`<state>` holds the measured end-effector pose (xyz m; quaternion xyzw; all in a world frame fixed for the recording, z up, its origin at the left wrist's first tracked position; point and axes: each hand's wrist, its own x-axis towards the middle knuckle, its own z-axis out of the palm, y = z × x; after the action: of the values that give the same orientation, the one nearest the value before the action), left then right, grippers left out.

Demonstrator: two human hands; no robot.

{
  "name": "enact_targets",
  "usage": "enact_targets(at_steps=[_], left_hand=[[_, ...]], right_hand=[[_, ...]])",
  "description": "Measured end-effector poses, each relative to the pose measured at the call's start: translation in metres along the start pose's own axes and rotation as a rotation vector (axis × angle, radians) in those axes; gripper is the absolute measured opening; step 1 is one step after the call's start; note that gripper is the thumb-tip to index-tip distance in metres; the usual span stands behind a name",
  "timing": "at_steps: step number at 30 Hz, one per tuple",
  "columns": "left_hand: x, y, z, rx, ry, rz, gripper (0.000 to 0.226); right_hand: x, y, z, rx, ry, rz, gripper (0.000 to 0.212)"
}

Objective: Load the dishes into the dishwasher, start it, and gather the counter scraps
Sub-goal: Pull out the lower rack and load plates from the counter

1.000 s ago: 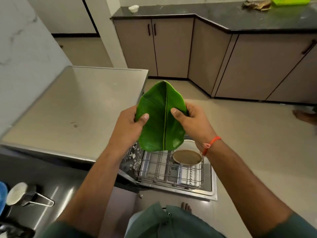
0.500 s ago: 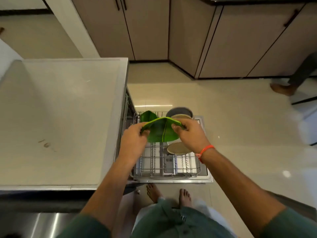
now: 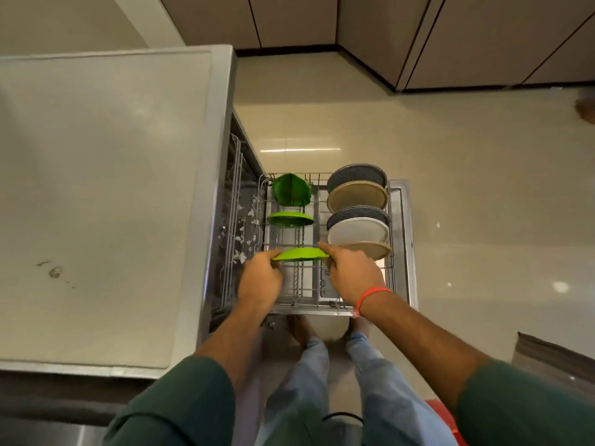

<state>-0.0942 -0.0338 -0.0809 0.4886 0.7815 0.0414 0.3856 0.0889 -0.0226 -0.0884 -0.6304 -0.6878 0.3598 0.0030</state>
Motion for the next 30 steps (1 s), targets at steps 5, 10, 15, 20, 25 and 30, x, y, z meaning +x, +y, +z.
enact_targets(at_steps=[5,10,15,20,25,30], left_hand=[[0.048,-0.014,0.036,-0.028,0.079,-0.11,0.045],[0.089,-0.036,0.07,0.022,0.225,-0.095,0.047],[0.132,-0.069,0.099,-0.053,0.276,-0.137,0.046],[0.172,-0.097,0.129,-0.309,0.314,-0.289,0.032],[0.2,-0.104,0.141,-0.441,0.336,-0.354,0.029],[0.228,-0.107,0.146,-0.289,0.296,-0.23,0.035]], right_hand=[[0.037,0.019,0.032,-0.087,-0.066,-0.012,0.055],[0.08,0.035,0.074,-0.077,-0.09,0.005,0.063],[0.118,0.047,0.121,0.046,-0.088,0.042,0.063],[0.148,0.057,0.178,0.089,-0.149,0.084,0.061],[0.172,0.064,0.2,0.1,-0.131,0.101,0.06],[0.2,0.07,0.206,0.081,-0.117,0.113,0.056]])
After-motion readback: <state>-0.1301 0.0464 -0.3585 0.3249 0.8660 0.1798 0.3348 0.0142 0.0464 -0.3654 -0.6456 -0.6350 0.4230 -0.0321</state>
